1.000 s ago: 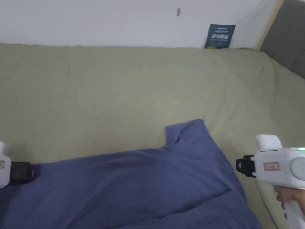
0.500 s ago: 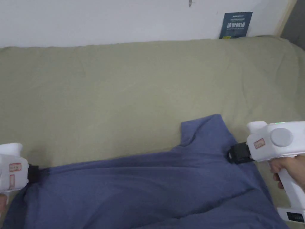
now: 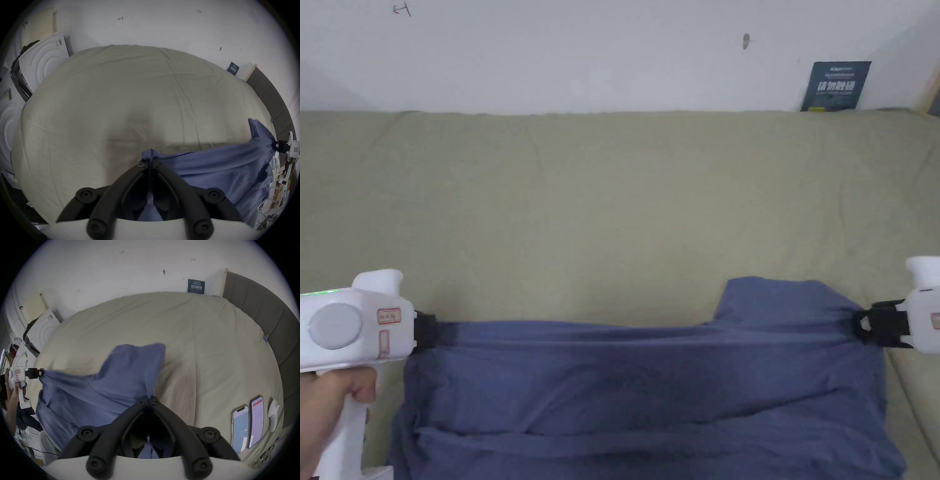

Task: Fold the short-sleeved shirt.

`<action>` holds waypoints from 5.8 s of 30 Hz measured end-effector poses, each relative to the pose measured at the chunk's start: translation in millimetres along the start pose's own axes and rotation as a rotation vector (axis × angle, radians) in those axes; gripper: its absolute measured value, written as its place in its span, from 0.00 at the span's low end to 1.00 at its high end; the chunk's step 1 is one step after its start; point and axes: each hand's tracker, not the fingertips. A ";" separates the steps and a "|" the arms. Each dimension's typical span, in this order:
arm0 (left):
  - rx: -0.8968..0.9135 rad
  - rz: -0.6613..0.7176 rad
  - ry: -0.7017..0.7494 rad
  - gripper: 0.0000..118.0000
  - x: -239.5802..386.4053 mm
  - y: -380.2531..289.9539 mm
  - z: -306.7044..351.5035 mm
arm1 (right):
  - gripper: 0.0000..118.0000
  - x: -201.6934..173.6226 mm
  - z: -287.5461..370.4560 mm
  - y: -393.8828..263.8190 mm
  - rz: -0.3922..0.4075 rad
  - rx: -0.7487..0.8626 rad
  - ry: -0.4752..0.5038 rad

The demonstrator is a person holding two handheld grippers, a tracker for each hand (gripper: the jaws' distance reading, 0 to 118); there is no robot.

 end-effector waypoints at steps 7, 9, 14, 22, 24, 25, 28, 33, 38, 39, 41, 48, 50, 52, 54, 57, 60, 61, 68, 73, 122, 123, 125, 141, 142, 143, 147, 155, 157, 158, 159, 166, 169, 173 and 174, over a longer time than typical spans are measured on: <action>0.064 0.011 -0.033 0.02 -16.4 -60.4 70.8 | 0.01 -4.4 75.0 -58.5 0.000 0.078 0.028; 0.074 0.033 -0.047 0.02 -22.6 -79.2 85.3 | 0.01 -6.3 90.0 -77.0 -0.005 0.093 0.042; 0.072 0.059 -0.067 0.02 -30.6 -130.6 108.3 | 0.01 -9.3 120.6 -121.0 -0.018 0.113 0.066; -0.019 0.075 -0.068 0.02 -33.4 -182.3 98.6 | 0.01 1.9 111.5 -190.8 -0.072 -0.018 0.079; -0.034 0.075 -0.068 0.02 -36.0 -188.9 94.7 | 0.01 -0.3 102.2 -200.9 -0.086 -0.047 0.072; -0.040 0.081 -0.068 0.02 -35.8 -190.1 93.2 | 0.01 1.5 98.0 -204.9 -0.089 -0.061 0.070; -0.045 0.076 -0.068 0.02 -41.9 -186.5 87.3 | 0.01 -2.0 88.6 -208.4 -0.097 -0.088 0.072; -0.061 0.082 -0.083 0.08 -44.2 -187.1 79.9 | 0.16 -2.6 81.0 -207.6 -0.082 -0.095 0.036; -0.003 0.002 -0.035 0.97 -53.4 -181.0 89.7 | 1.00 -12.1 100.8 -194.3 -0.122 -0.049 -0.030; -0.043 0.044 -0.030 0.97 -53.0 -179.5 105.3 | 1.00 -9.8 101.2 -193.1 -0.125 -0.062 -0.017; -0.041 0.100 -0.070 0.97 -61.4 -174.7 111.2 | 0.97 -21.1 107.2 -188.9 -0.122 -0.037 -0.029; -0.038 0.205 -0.131 0.00 -115.7 -163.5 102.5 | 0.01 -82.5 134.6 -168.8 -0.009 0.098 -0.076; -0.057 0.215 -0.218 0.00 -119.1 -163.5 98.3 | 0.01 -94.2 137.7 -167.4 -0.005 0.096 -0.036; -0.093 0.236 -0.338 0.00 -115.8 -155.8 98.7 | 0.01 -105.2 139.0 -165.1 0.004 0.098 -0.010; -0.109 0.258 -0.388 0.00 -119.2 -152.1 91.4 | 0.01 -113.4 139.0 -167.2 0.011 0.102 0.001; -0.128 0.258 -0.392 0.00 -115.2 -154.3 78.1 | 0.01 -127.1 141.1 -167.4 0.011 0.093 0.024; -0.138 0.310 -0.479 0.16 -141.6 -146.9 66.0 | 0.01 -133.0 138.0 -169.1 -0.022 0.086 0.048; -0.127 0.331 -0.513 0.60 -145.6 -145.5 64.8 | 0.01 -132.9 136.3 -170.8 -0.025 0.079 0.058; -0.227 0.349 -0.668 0.98 -130.6 -134.4 46.9 | 0.01 -136.3 128.5 -175.5 -0.072 0.056 0.080; -0.254 0.326 -0.749 0.98 -97.5 -142.7 16.8 | 0.01 -143.8 130.4 -178.0 -0.083 0.045 0.079; -0.234 -0.045 -0.316 0.05 132.9 -131.8 61.9 | 0.01 -112.3 157.3 -216.5 -0.145 0.145 0.120; -0.261 -0.060 -0.309 0.05 144.9 -137.8 52.3 | 0.01 -110.6 157.2 -218.2 -0.152 0.143 0.116; -0.291 -0.033 -0.323 0.05 154.8 -146.8 30.7 | 0.01 -105.8 156.8 -222.5 -0.166 0.143 0.114; -0.075 -0.006 -0.434 0.06 90.4 -128.8 126.8 | 0.01 -105.1 153.5 -218.5 -0.196 0.142 0.128; -0.079 0.001 -0.424 0.06 79.4 -131.4 124.0 | 0.01 -107.3 153.1 -218.5 -0.196 0.142 0.130; -0.084 0.023 -0.426 0.06 71.6 -132.3 118.6 | 0.01 -108.6 152.7 -218.4 -0.195 0.141 0.138; -0.152 0.132 -0.475 0.06 54.9 -142.4 81.3 | 0.01 -116.1 151.0 -215.8 -0.199 0.128 0.158; -0.308 0.099 -0.595 0.06 145.7 -162.5 19.2 | 0.01 -116.6 156.8 -214.3 -0.208 0.126 0.147; -0.329 0.057 -0.671 0.06 180.3 -170.8 12.3 | 0.01 -113.3 158.3 -214.9 -0.219 0.123 0.137; -0.360 0.023 -0.656 0.06 195.4 -175.4 4.5 | 0.01 -111.6 157.8 -215.4 -0.227 0.118 0.133; -0.373 -0.023 -0.631 0.06 204.8 -181.5 -8.3 | 0.01 -110.1 157.1 -216.0 -0.233 0.113 0.130; -0.334 -0.010 -0.594 0.06 202.7 -174.4 8.9 | 0.01 -104.1 162.9 -216.7 -0.258 0.119 0.128; -0.221 0.011 -0.702 0.06 173.3 -143.7 65.3 | 0.01 -105.8 158.6 -212.6 -0.240 0.118 0.123; -0.057 0.025 -0.593 0.06 100.2 -121.3 117.5 | 0.01 -116.0 153.2 -204.8 -0.205 0.118 0.150; -0.061 0.042 -0.544 0.06 79.1 -122.2 120.4 | 0.01 -119.8 152.2 -202.8 -0.193 0.122 0.156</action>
